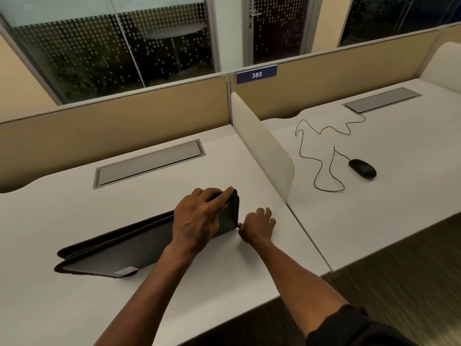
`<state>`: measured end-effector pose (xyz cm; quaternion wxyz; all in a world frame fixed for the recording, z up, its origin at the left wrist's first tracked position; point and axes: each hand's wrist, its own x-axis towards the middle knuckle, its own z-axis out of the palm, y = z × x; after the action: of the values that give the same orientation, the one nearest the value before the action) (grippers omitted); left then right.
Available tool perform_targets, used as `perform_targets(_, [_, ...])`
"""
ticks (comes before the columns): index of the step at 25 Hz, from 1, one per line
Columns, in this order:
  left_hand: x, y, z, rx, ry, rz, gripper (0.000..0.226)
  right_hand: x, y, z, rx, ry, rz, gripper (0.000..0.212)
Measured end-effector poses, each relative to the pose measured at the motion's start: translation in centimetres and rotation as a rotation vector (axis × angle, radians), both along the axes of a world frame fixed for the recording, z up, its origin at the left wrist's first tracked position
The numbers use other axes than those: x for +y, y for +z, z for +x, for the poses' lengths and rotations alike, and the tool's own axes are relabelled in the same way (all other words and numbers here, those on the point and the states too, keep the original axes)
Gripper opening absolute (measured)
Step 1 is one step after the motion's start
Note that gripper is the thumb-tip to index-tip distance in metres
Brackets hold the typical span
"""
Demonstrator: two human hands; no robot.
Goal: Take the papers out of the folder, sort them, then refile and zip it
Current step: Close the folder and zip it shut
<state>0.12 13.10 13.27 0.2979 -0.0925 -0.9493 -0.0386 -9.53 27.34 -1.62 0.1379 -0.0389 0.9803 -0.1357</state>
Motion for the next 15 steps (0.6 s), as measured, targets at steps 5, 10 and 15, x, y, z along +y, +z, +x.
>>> perform_targets(5, [-0.3, 0.1, 0.1, -0.023, -0.034, 0.025, 0.049, 0.9, 1.5, -0.3, -0.021, 0.009, -0.117, 0.028])
perform_targets(10, [-1.1, 0.0, 1.1, -0.013, -0.072, 0.199, 0.044, 2.5, 10.5, 0.2, 0.19, -0.284, -1.012, 0.02])
perform_targets(15, [-0.2, -0.1, 2.6, 0.164, -0.019, 0.375, 0.039, -0.2, 19.7, 2.0, 0.533, 0.462, -0.842, 0.034])
